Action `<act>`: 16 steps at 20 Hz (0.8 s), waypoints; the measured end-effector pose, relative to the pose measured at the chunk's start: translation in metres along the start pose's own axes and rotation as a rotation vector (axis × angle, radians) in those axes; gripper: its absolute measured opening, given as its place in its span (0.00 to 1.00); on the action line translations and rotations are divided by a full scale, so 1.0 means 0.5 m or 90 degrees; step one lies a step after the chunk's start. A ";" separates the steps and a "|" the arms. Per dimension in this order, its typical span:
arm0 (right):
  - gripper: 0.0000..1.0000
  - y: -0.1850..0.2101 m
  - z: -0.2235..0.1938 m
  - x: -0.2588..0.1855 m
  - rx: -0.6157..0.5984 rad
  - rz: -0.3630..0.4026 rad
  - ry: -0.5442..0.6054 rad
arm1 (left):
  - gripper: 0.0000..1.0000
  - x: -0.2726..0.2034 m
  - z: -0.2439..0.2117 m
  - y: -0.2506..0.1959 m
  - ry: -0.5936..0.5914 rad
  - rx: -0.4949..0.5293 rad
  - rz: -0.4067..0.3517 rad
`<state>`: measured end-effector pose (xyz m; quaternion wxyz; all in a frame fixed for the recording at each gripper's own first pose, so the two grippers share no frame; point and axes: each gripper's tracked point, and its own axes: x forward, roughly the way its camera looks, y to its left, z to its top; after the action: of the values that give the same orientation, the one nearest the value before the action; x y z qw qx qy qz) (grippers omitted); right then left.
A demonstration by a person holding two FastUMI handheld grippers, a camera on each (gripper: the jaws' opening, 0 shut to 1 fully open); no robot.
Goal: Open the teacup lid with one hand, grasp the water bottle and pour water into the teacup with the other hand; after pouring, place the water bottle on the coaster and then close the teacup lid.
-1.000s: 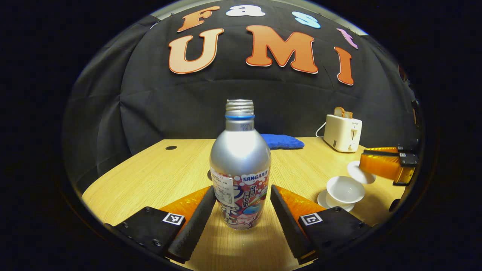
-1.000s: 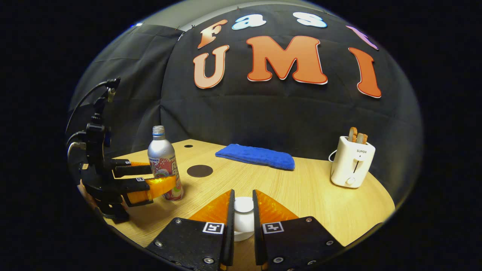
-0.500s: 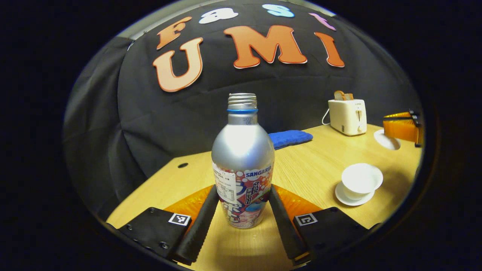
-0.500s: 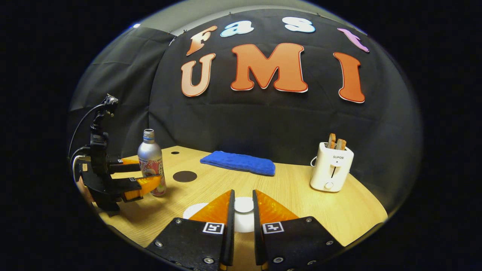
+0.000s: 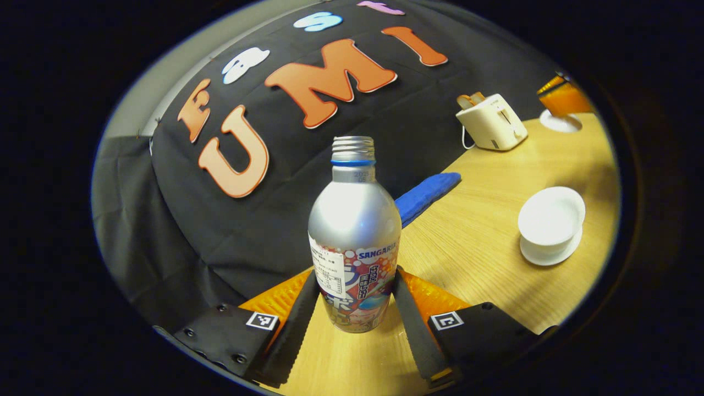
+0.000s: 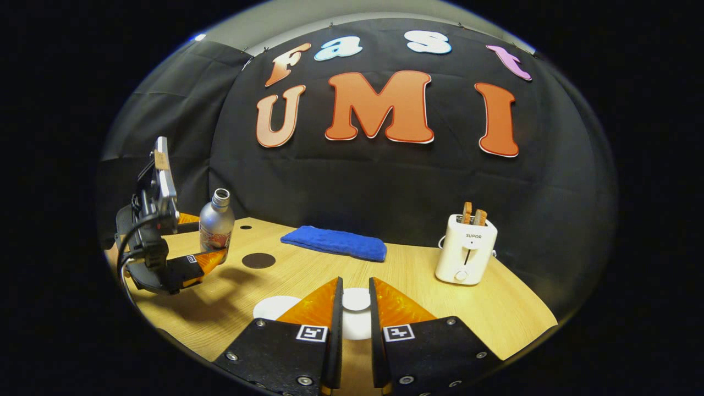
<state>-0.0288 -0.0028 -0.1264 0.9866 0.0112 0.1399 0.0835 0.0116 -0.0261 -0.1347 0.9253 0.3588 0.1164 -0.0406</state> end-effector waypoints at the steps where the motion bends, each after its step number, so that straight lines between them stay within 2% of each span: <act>1: 0.22 -0.007 0.001 -0.003 0.001 -0.003 -0.001 | 0.80 0.003 0.002 0.001 -0.003 0.023 0.002; 2: 0.22 -0.011 0.000 -0.004 0.001 -0.005 -0.001 | 0.84 0.008 0.004 -0.001 -0.004 0.044 0.002; 13: 0.23 -0.052 -0.010 -0.017 0.019 -0.022 -0.005 | 0.84 0.008 0.015 -0.003 -0.031 0.297 0.026; 14: 0.23 -0.055 -0.012 -0.018 0.020 -0.023 -0.005 | 0.87 0.009 0.015 -0.003 -0.033 0.315 0.024; 16: 0.22 -0.059 -0.016 -0.019 0.022 -0.026 -0.004 | 0.84 0.008 0.023 -0.003 -0.044 0.362 0.025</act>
<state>-0.0353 -0.0332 -0.1327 0.9882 0.0254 0.1382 0.0612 0.0174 -0.0347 -0.1285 0.7917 0.6042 0.0621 -0.0659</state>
